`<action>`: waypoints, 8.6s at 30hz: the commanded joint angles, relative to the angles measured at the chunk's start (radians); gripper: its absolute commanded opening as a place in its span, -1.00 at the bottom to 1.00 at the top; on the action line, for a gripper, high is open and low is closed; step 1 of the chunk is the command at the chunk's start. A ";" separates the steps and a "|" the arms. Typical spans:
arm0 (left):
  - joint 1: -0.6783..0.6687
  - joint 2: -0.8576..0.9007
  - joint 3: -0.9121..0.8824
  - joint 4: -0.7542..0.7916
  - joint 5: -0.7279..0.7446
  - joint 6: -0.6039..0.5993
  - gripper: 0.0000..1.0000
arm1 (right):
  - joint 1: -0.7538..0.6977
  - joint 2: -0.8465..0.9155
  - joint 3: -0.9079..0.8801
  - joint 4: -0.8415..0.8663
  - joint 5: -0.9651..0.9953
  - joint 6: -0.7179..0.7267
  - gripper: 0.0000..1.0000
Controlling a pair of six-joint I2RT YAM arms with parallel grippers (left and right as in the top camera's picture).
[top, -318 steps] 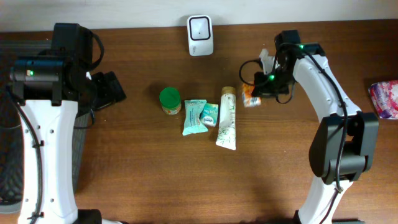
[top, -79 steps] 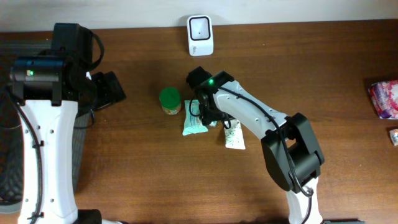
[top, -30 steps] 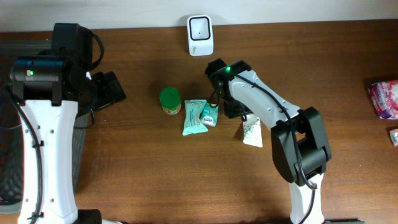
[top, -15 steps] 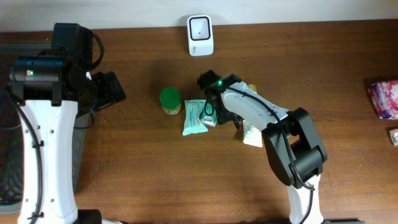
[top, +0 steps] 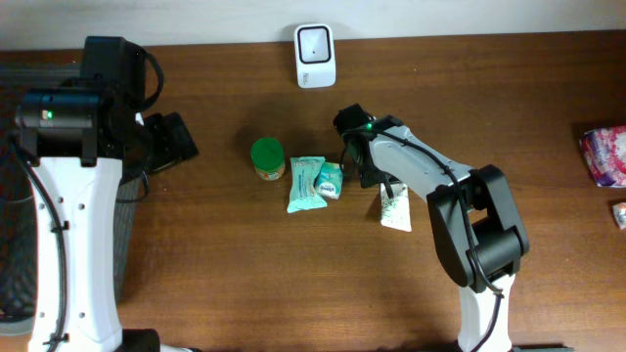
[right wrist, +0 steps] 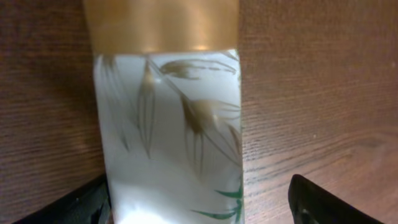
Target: Scan the item barcode
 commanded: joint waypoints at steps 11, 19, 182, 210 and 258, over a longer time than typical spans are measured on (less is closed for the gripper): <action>0.004 -0.016 0.011 -0.001 0.000 -0.013 0.98 | -0.009 0.023 -0.037 0.013 -0.032 -0.008 -0.60; 0.004 -0.016 0.011 -0.001 0.000 -0.013 0.98 | -0.009 0.020 0.095 -0.088 -0.326 -0.116 -0.92; 0.004 -0.016 0.011 -0.001 0.000 -0.013 0.98 | -0.039 0.019 0.041 -0.084 -0.550 -0.067 -0.92; 0.004 -0.016 0.011 -0.001 0.000 -0.012 0.98 | -0.039 0.021 0.264 -0.315 -0.530 -0.866 -0.92; 0.004 -0.016 0.011 -0.001 0.000 -0.013 0.98 | -0.100 0.009 0.213 -0.317 -0.425 -0.739 -0.92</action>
